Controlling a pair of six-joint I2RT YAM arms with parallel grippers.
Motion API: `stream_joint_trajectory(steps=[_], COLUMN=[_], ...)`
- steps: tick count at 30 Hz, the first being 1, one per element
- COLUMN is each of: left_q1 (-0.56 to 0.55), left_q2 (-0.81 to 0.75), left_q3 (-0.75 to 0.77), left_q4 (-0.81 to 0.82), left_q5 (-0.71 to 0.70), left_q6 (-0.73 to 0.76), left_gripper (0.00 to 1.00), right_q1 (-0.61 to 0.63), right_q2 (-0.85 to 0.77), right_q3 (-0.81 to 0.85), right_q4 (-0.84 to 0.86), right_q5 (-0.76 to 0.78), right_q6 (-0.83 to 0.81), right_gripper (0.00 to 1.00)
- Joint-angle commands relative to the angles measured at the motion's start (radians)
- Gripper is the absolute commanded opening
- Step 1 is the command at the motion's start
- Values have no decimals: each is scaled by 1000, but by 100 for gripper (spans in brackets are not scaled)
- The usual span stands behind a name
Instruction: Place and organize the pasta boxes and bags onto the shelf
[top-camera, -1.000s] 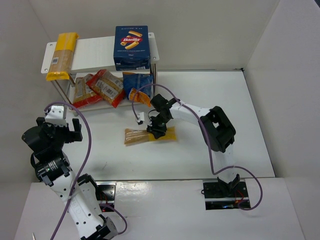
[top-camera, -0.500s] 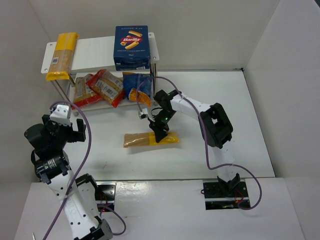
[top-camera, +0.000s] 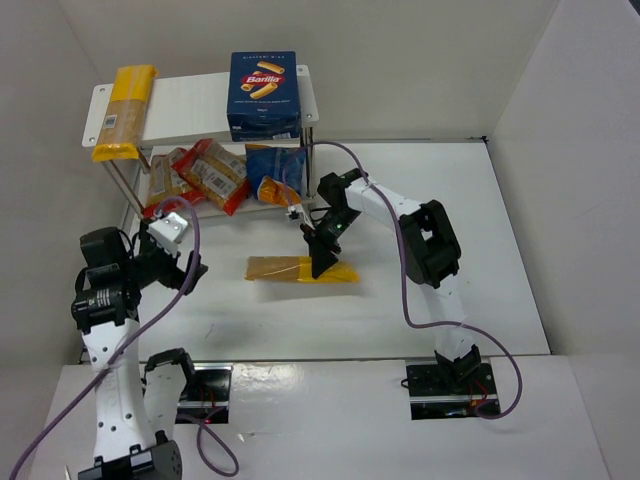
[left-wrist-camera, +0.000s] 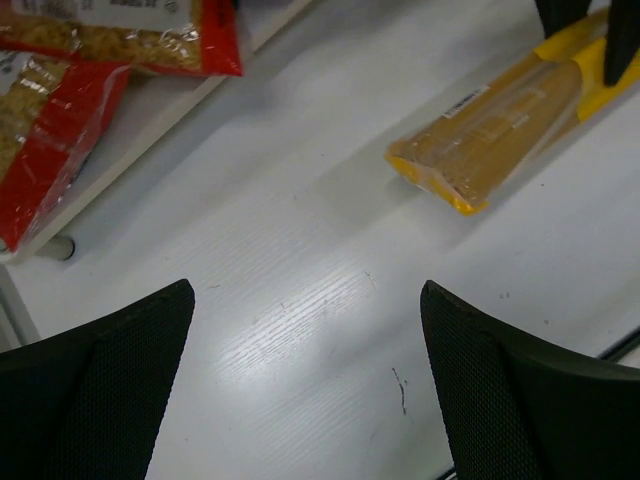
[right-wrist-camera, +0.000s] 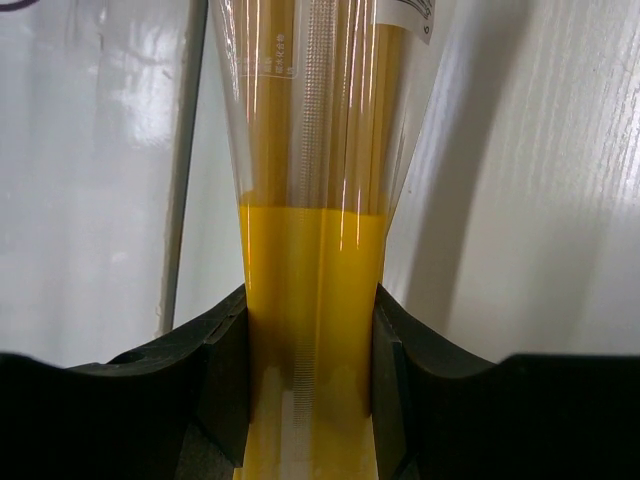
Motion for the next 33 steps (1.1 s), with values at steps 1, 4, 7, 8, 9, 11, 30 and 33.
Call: stream_joint_trajectory(steps=[1,4,7,8,9,11,30,33], left_q1=[-55,-104,-147,-159,-184,-211,-672,-713], left_q2=[6,39,78,104,116,162,372,346], left_q3=[23,13,13,13,13,3,134,161], left_q4=[-32,-32,-32,-32,-32,17,355,281], left_q5=[61,52,32,32,6,-19,-205,-191], left_q6=[176,246,338,366,394,446,311,311], left_gripper=[99,99,99,99,99,99,99,99], right_q1=[7,16,16,16,25,25,-24,-47], right_q2=[-39,-39,-26,-26,-26,-16,3,3], right_q3=[70,106,158,169,178,194,185,175], right_q4=[-65,-65,-65,-65,-65,-65,-65,-65], right_q5=[-182,-202,-232,-242,-242,-242,-217,-199], right_q6=[33,80,134,143,152,174,220,229], right_gripper=[0,0,0,0,0,0,0,0])
